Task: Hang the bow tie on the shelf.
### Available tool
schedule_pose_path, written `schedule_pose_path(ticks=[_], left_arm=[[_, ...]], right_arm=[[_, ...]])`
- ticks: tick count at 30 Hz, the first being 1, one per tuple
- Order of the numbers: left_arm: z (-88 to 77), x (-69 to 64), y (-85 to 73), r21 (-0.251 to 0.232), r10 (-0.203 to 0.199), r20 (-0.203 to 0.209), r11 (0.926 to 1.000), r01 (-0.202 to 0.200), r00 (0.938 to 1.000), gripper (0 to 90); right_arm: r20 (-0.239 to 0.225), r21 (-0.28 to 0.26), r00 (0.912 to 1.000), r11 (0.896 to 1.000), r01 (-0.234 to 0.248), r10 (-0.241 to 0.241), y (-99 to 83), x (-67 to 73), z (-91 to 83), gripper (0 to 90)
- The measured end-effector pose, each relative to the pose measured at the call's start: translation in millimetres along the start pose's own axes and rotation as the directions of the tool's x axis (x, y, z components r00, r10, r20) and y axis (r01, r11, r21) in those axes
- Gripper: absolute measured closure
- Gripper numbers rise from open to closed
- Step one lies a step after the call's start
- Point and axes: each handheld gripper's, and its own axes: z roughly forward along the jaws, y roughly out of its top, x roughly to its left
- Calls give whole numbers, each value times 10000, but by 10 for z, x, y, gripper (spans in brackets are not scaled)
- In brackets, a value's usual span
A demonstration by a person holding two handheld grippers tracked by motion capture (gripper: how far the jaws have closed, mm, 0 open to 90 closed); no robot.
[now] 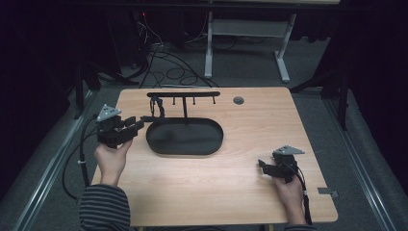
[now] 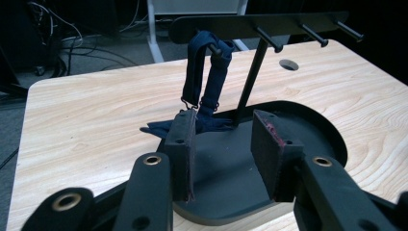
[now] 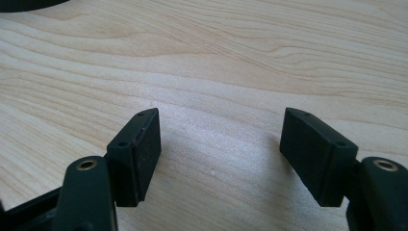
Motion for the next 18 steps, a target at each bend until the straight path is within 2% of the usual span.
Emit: schedule_pose_path(ticks=[18], left_arm=[[-32,4,-199,188,-145,10,9997,144,9999,606]], right_arm=[[6,2,10000,10000,3,-3,0,1,0,322]])
